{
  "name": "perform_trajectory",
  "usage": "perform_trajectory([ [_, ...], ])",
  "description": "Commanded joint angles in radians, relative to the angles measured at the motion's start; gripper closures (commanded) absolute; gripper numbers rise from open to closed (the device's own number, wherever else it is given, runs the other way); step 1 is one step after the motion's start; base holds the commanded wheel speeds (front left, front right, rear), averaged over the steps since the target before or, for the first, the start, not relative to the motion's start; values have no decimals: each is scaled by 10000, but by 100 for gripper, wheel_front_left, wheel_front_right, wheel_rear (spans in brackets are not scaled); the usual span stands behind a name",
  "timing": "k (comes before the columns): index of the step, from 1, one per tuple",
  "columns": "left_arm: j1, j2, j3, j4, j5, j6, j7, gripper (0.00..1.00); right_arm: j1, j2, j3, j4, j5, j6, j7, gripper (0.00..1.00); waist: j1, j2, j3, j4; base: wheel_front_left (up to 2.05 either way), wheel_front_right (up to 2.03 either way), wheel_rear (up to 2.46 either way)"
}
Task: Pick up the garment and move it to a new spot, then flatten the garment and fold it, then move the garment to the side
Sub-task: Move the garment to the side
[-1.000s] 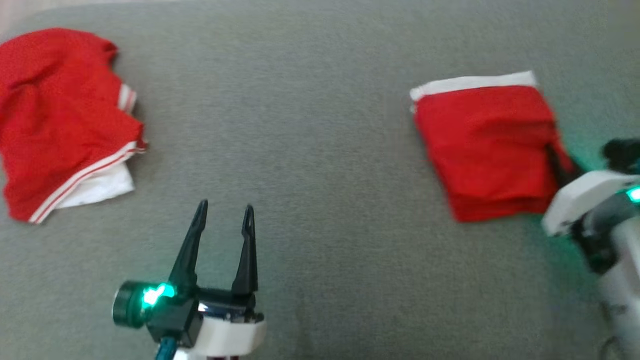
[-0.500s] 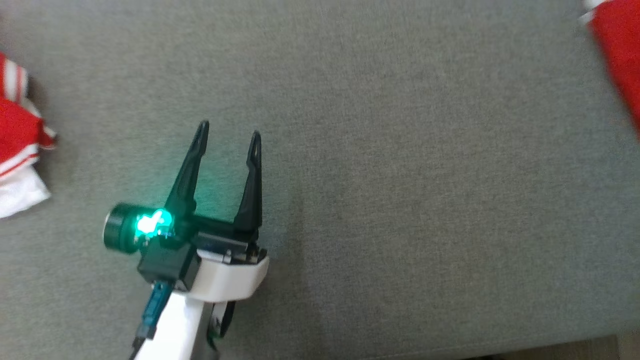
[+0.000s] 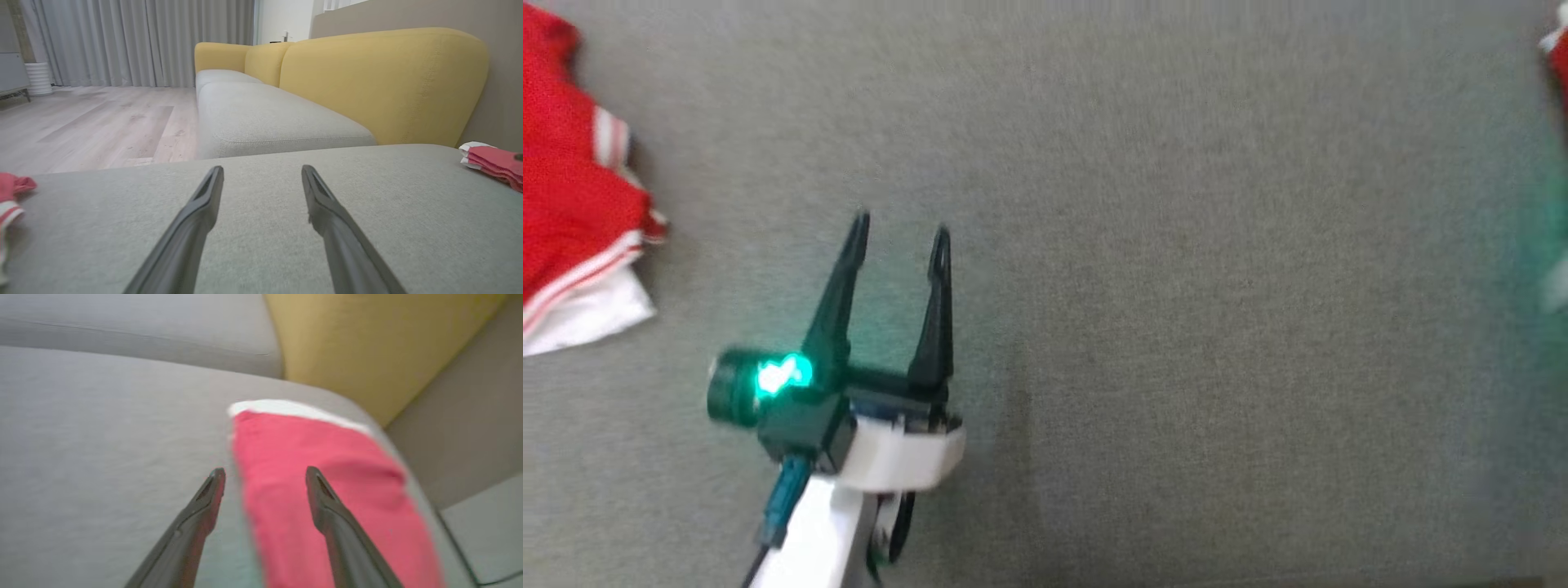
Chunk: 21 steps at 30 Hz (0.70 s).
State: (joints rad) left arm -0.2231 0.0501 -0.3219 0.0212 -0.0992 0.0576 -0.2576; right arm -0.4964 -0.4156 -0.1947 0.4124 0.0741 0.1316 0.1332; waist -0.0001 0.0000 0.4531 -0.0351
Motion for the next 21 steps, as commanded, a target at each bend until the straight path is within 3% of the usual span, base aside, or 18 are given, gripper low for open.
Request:
perform_trajectory([
  [1,379,1,301,-170,-149,116,-42,0,609,153,425,-332,264,-9,-270,0,1,0,-950,362,0,0,0],
  [9,1753,1,710,726,-470,344,-42,0,2437,2359,3010,150,1620,-9,-2320,0,1,0,-3106,951,0,0,0],
  [12,2214,1,911,1024,-589,396,-42,0,2913,2886,3631,644,2051,-9,-3298,0,1,0,-3787,1119,0,0,0],
  [17,2894,1,1227,1071,-465,488,-42,0,3594,3335,3618,782,2205,-9,-3930,0,1,0,-4740,1275,0,0,0],
  [21,3320,6,1400,797,-268,410,-42,0,4609,3498,2937,-770,1367,-9,-3944,0,1,0,-5149,1388,0,0,0],
])
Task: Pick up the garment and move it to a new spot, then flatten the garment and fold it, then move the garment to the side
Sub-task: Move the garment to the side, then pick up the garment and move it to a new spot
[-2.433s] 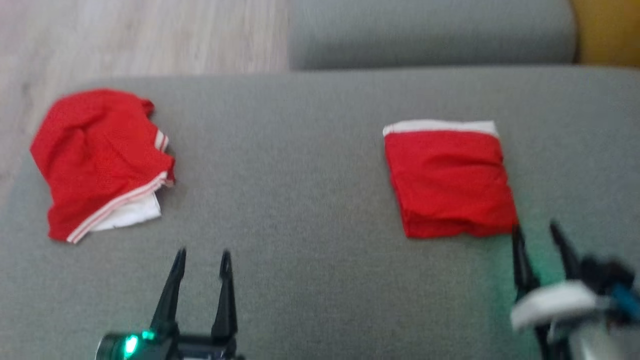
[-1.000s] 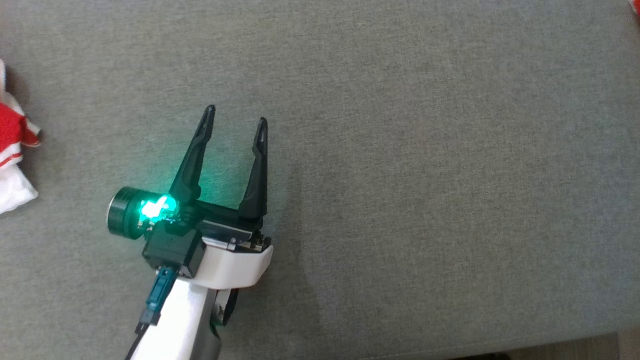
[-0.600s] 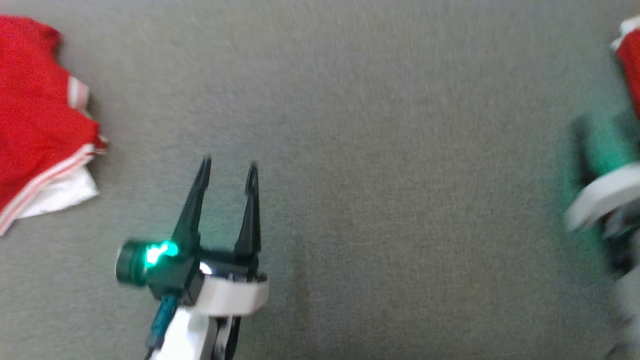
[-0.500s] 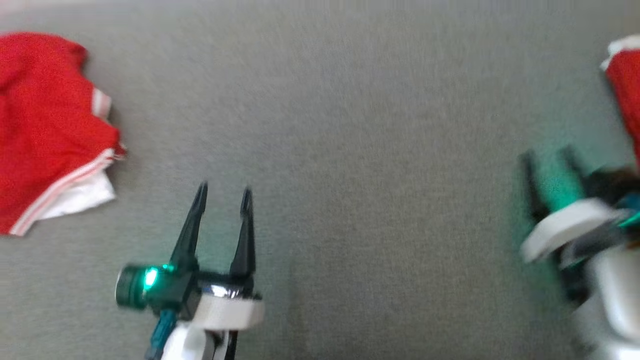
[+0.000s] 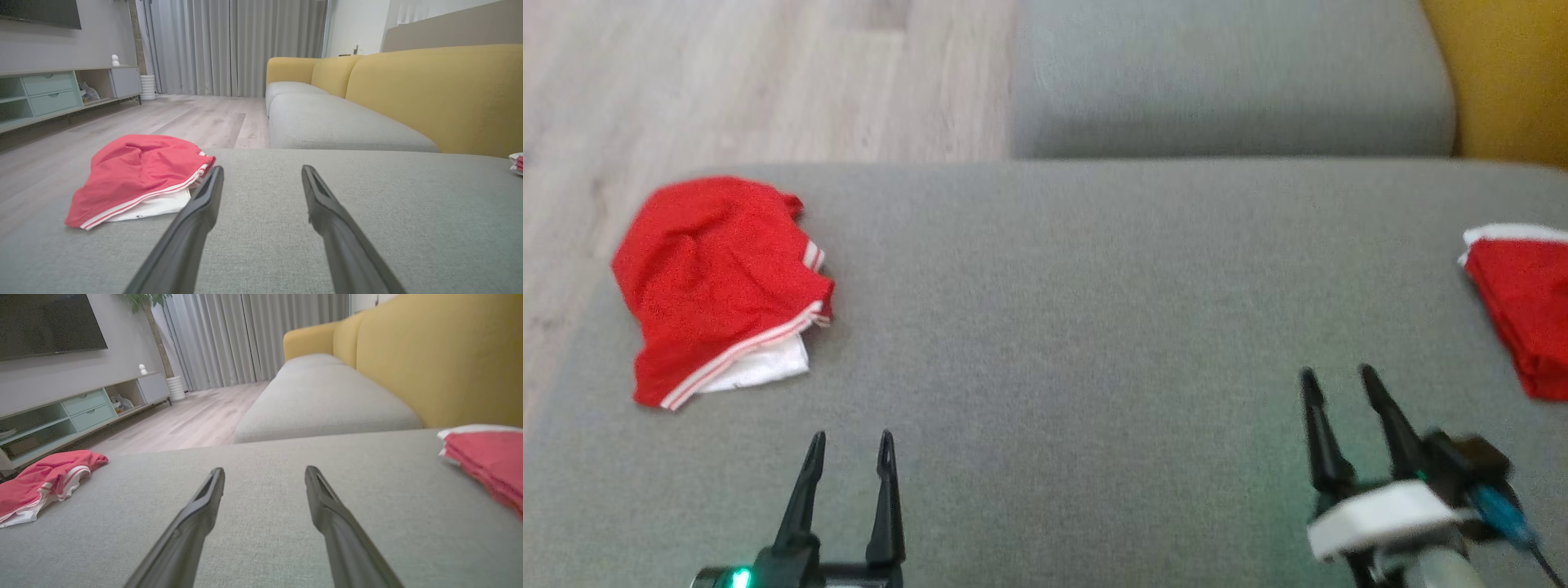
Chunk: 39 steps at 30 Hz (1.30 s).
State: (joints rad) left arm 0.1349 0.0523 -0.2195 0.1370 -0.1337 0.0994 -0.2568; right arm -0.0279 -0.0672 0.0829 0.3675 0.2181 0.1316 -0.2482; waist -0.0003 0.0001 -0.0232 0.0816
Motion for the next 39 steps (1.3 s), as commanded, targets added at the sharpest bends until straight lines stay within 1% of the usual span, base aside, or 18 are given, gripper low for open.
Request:
perform_trajectory([
  [1,-149,-13,417,-431,133,-25,-49,0,227,52,-32,-647,-245,-9,-131,0,3,-1,-465,232,0,0,0],
  [6,372,25,644,-660,362,-165,-49,0,1376,155,-460,-1250,-483,-9,-133,0,3,-1,-724,183,0,0,0],
  [9,553,47,739,-733,475,-260,-49,0,1670,164,-383,-1401,-381,-9,-134,0,3,-1,-806,122,0,0,0],
  [15,603,41,933,-700,598,-383,-49,0,1805,167,-208,-1473,-540,-9,-134,0,3,-1,-824,0,0,0,0],
  [22,553,24,1069,-635,612,-362,-49,0,1788,168,-128,-1525,-578,-9,-135,0,3,-1,-777,-51,0,0,0],
  [25,524,15,1103,-603,607,-346,-49,0,1831,169,-157,-1542,-616,-9,-135,0,3,-1,-751,52,0,0,0],
  [30,407,2,1178,-585,601,-304,-49,0,1906,169,-119,-1552,-636,-9,-135,0,3,-1,-734,895,0,0,0],
  [35,493,-3,1291,-688,646,-240,-49,0,1837,169,-28,-1593,-528,-9,-135,0,3,-1,-732,2109,0,0,0],
  [39,678,22,1558,-797,652,-205,-49,0,1773,169,126,-1597,-414,-9,-135,0,3,-1,-740,3092,0,0,0],
])
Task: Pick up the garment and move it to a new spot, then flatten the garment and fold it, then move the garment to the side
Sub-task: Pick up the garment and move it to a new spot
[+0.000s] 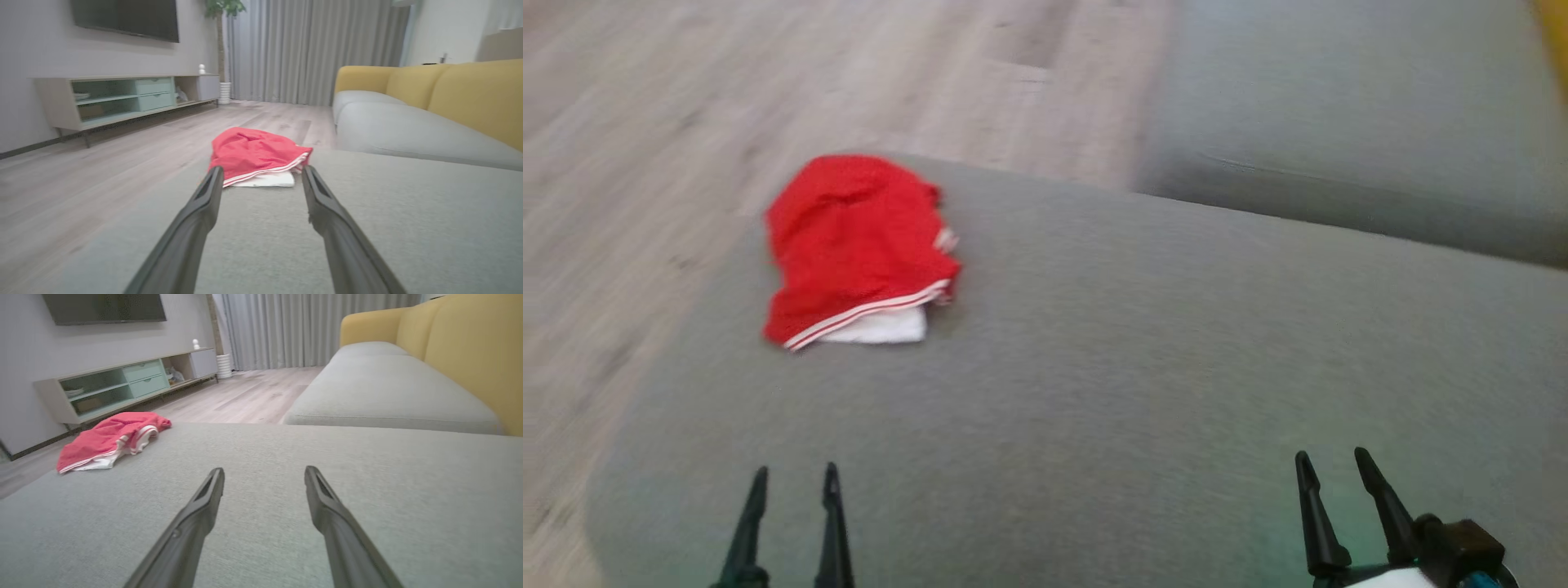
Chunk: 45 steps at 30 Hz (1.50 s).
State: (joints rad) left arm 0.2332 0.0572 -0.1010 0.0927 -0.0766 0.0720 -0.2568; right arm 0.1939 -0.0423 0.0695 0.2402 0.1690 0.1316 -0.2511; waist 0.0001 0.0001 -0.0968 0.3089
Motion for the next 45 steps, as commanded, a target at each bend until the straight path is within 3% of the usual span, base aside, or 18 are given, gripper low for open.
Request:
perform_trajectory([
  [1,-260,-20,433,-391,86,69,-49,0,-447,-80,273,-325,107,-9,-106,0,-1,-1,-6,1066,0,0,0],
  [6,-58,-15,891,-731,-33,194,-49,0,-699,-80,557,-254,-13,-9,-106,0,-1,-1,291,1599,0,0,0],
  [14,-290,36,1289,-1180,7,216,-49,0,-700,-80,404,-144,-474,-9,-106,0,-1,-1,722,1756,0,0,0],
  [18,-1720,351,1546,-1370,105,23,-49,0,-761,-134,-57,-449,-1071,-9,-107,0,-1,-1,1716,1661,0,0,0],
  [24,-5167,921,1501,-811,35,-637,-49,0,-1316,-1083,-535,-1030,-1632,-9,-107,0,-1,-1,3716,1341,0,0,0],
  [25,-5167,921,1501,-811,35,-637,-49,0,-1316,-1083,-535,-1030,-1632,-9,-107,0,-1,-1,3716,1341,0,0,0],
  [28,-7256,1160,1178,824,-115,-1209,75,0,-1508,-1628,-793,-1365,-1796,-9,-107,0,-1,-1,4522,1269,0,0,0],
  [32,-9870,961,917,3654,-671,-1587,1291,0,-1663,-2311,-1013,-2022,-1903,-9,74,0,-1,-1,5318,1153,0,0,0],
  [38,-12135,798,1088,8041,-1347,-1612,3535,0,-1779,-3150,-1343,-3664,-1768,-9,895,0,-1,-1,6278,871,0,0,0],
  [43,-12533,874,1273,10321,-1724,-1633,4423,0,-1908,-3347,-1456,-4395,-1638,-9,1288,0,-1,-1,6717,585,0,0,0],
  [44,-12550,893,1271,10573,-1752,-1654,4417,36,-1908,-3333,-1486,-4454,-1637,-9,1316,0,-1,-1,6765,565,0,0,0],
  [45,-12582,909,1249,10742,-1759,-1678,4324,100,-1896,-3308,-1513,-4478,-1638,-9,1328,0,-1,-1,6789,557,0,0,0],
])
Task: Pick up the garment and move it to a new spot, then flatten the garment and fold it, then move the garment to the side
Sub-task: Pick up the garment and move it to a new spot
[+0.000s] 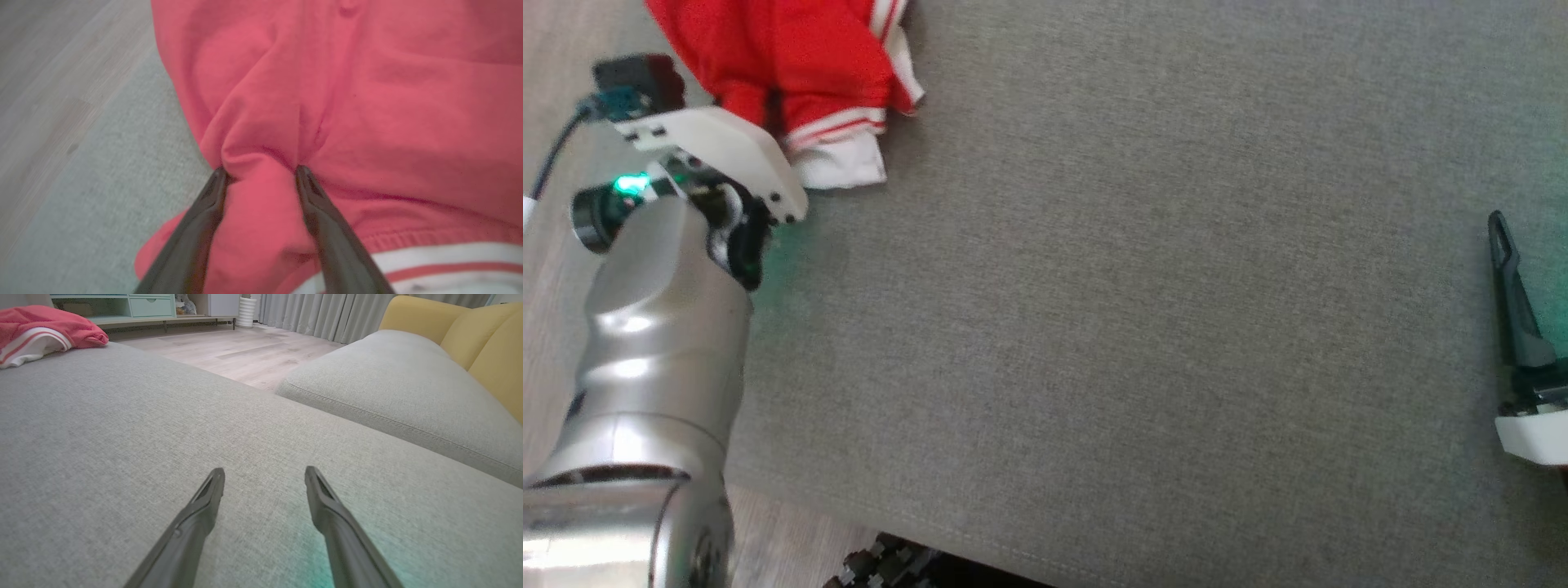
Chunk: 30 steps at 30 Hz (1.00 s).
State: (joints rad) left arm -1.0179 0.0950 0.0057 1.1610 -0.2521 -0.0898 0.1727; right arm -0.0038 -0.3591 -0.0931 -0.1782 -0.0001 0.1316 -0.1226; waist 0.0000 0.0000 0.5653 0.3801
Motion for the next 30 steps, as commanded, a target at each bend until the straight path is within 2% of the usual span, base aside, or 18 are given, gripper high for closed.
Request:
perform_trajectory([
  [1,-106,552,165,169,-21,-100,-143,100,92,-107,99,-295,52,-9,38,0,0,0,174,-165,0,0,0],
  [7,-724,1080,-199,-65,205,-295,-2139,100,-52,262,291,255,58,-9,-385,0,0,0,-443,-283,0,0,0],
  [13,-1771,1313,-893,-873,205,-398,-3321,100,-498,1071,920,1580,158,-9,-1094,0,0,0,-2107,-946,0,0,0],
  [18,-2349,1284,-2215,-2438,-874,-405,-3073,100,-634,1893,1304,2607,284,-9,-1362,0,0,0,-3690,-1991,0,0,0],
  [22,-2393,1492,-3205,-4087,-2027,-406,-2373,100,-536,2401,1445,2704,407,-9,-1385,0,0,0,-4625,-2945,0,0,0],
  [24,-2358,1536,-3389,-4517,-2329,-406,-2178,100,-475,2490,1449,2664,438,-9,-1387,0,0,0,-4787,-3174,0,0,0],
  [27,-2189,1623,-3763,-5751,-3137,-407,-1638,100,-317,2690,1451,2529,504,-9,-1388,0,0,0,-5107,-3846,0,0,0],
  [30,-1965,1573,-3861,-6663,-3462,-399,-1414,100,-220,2819,1405,2397,546,-9,-1389,0,0,0,-5237,-4431,0,0,0],
])
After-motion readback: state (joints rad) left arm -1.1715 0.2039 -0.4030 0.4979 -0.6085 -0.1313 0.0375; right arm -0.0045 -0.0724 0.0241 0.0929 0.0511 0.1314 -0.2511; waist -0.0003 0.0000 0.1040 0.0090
